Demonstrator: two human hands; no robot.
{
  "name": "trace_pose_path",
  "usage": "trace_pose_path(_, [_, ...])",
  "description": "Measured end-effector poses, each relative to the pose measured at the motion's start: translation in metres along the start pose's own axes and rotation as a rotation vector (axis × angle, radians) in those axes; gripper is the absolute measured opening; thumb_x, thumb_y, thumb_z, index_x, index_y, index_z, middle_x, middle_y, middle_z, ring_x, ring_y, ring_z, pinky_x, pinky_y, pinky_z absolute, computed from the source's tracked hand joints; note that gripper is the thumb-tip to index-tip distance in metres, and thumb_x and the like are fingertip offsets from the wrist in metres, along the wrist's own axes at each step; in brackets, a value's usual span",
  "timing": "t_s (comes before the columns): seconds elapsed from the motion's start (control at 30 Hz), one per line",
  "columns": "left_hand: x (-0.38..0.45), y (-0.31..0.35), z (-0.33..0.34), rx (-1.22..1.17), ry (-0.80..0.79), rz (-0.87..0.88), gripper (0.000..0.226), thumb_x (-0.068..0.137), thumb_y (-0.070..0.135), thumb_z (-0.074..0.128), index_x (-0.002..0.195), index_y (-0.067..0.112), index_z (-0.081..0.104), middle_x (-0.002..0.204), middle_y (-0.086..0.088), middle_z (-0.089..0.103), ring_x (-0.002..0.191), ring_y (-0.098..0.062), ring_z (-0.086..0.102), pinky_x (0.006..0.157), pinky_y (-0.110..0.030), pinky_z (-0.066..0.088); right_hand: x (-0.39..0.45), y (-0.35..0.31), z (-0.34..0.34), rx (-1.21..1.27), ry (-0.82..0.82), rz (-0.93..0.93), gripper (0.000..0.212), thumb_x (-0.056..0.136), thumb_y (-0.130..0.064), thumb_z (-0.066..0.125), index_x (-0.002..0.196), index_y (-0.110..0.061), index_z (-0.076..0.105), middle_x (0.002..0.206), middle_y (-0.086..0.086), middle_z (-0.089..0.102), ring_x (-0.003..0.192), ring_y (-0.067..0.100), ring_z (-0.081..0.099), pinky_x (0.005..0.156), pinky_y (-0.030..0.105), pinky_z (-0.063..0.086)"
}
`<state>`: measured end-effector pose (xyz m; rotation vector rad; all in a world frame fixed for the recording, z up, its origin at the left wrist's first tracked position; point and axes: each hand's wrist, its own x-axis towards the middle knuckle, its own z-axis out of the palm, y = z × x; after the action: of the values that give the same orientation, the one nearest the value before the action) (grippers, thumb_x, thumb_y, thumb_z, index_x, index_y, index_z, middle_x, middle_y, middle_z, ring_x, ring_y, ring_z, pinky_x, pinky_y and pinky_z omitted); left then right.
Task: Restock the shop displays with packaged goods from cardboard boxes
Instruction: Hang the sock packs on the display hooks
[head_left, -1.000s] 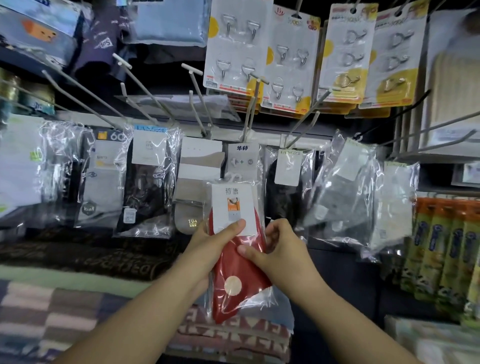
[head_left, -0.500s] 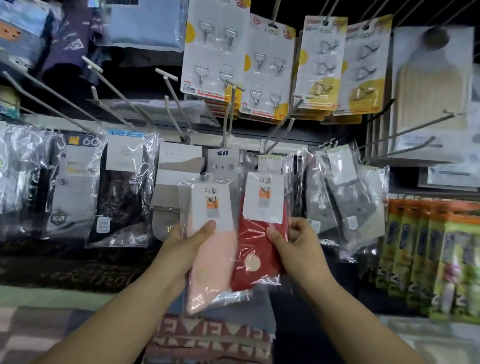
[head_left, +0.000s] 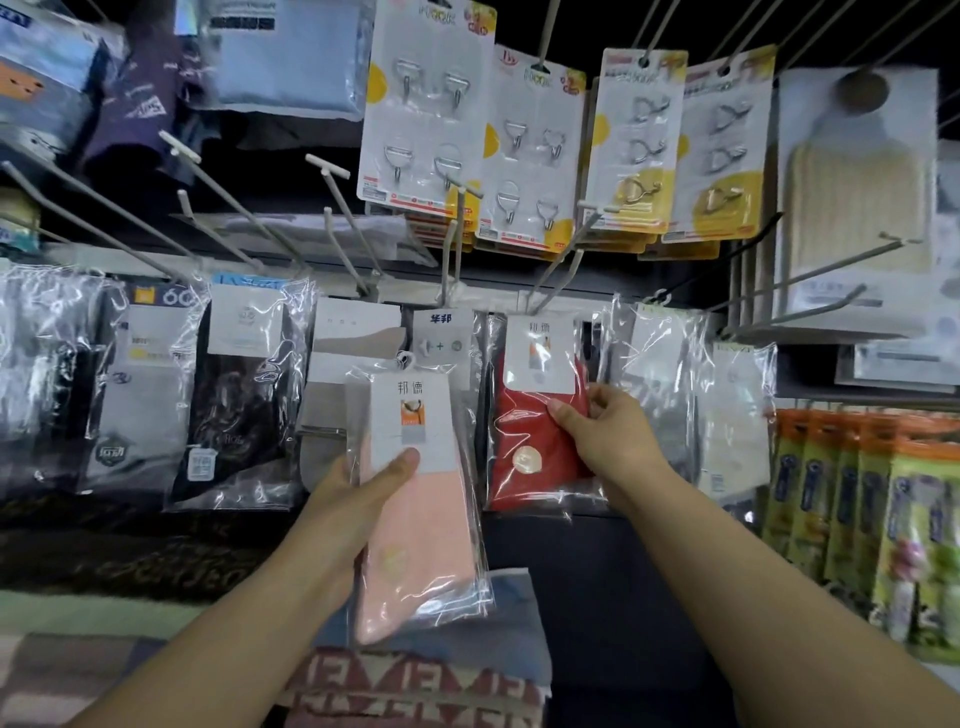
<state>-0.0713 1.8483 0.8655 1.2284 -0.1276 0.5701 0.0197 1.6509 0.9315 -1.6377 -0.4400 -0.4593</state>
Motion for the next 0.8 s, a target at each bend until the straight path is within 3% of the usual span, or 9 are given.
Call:
trace_pose_path(0.13, [-0.001,-0.001,-0.003,0.018,0.0,0.005,0.02,0.085,0.022,0.068,0.104,0.017,0.065,0.082,-0.002,0.076,0.067,-0.016,0.071,0.054,-0.029,0.056,-0.015,0.013,-0.001,0.034,-0.088,0.025,0.029,0.089,-0.021,0.066,0.116,-0.012,0.06,0.105,0.007,0.071,0.086,0.02,0.07,0.083,0.04,0.057])
trace_pose_path(0.23, [-0.004,-0.002,-0.003,0.016,0.003,0.001,0.024,0.085,0.02,0.069,0.107,0.013,0.064,0.086,-0.005,0.076,0.066,-0.016,0.072,0.047,-0.025,0.053,-0.039,0.029,-0.003,-0.139,-0.124,0.117,0.02,0.085,-0.031,0.07,0.093,-0.013,0.066,0.087,0.003,0.072,0.077,0.018,0.069,0.081,0.038,0.058])
trace_pose_path(0.3, [-0.006,-0.003,-0.003,-0.004,-0.002,-0.001,0.017,0.085,0.017,0.068,0.102,0.013,0.064,0.081,-0.004,0.076,0.063,-0.014,0.072,0.047,-0.024,0.053,-0.054,0.041,-0.005,-0.322,-0.271,0.241,0.023,0.082,-0.033,0.072,0.077,-0.012,0.065,0.073,0.005,0.068,0.068,0.019,0.064,0.079,0.038,0.056])
trace_pose_path(0.4, [-0.007,-0.005,-0.002,-0.012,0.012,0.011,0.014,0.084,0.015,0.07,0.095,0.016,0.062,0.075,0.0,0.075,0.062,-0.013,0.071,0.047,-0.024,0.054,-0.073,0.049,-0.009,-0.684,-0.477,0.347,0.036,0.084,-0.038,0.068,0.061,-0.01,0.064,0.063,0.006,0.067,0.054,0.016,0.059,0.063,0.027,0.055])
trace_pose_path(0.47, [-0.007,-0.006,-0.002,-0.002,0.021,0.014,0.016,0.082,0.015,0.072,0.093,0.018,0.06,0.077,-0.001,0.075,0.065,-0.015,0.072,0.052,-0.028,0.056,-0.082,0.047,-0.01,-0.705,-0.444,0.271,0.038,0.085,-0.037,0.067,0.056,-0.013,0.062,0.054,0.0,0.065,0.046,0.01,0.056,0.052,0.018,0.051])
trace_pose_path(0.6, [-0.012,-0.007,0.002,0.017,-0.004,0.018,0.019,0.08,0.015,0.073,0.096,0.017,0.063,0.086,-0.008,0.075,0.076,-0.025,0.072,0.068,-0.038,0.059,-0.098,0.026,0.004,-0.465,-0.175,-0.152,0.027,0.08,-0.038,0.073,0.066,-0.019,0.061,0.059,-0.006,0.061,0.05,-0.002,0.052,0.052,0.011,0.042])
trace_pose_path(0.7, [-0.016,-0.008,0.009,0.019,-0.035,0.009,0.04,0.074,0.021,0.077,0.111,0.014,0.062,0.095,-0.011,0.075,0.085,-0.031,0.072,0.078,-0.048,0.058,-0.101,0.016,0.024,-0.441,-0.22,-0.151,0.037,0.073,-0.051,0.075,0.087,-0.021,0.058,0.076,-0.005,0.064,0.064,0.002,0.057,0.059,0.016,0.047])
trace_pose_path(0.8, [-0.017,-0.009,0.013,0.044,-0.028,0.023,0.042,0.071,0.025,0.079,0.108,0.016,0.061,0.09,-0.006,0.075,0.079,-0.023,0.073,0.065,-0.035,0.059,-0.099,0.016,0.036,-0.436,-0.232,-0.11,0.048,0.07,-0.052,0.077,0.093,-0.022,0.049,0.082,-0.009,0.062,0.068,0.001,0.058,0.053,0.011,0.044])
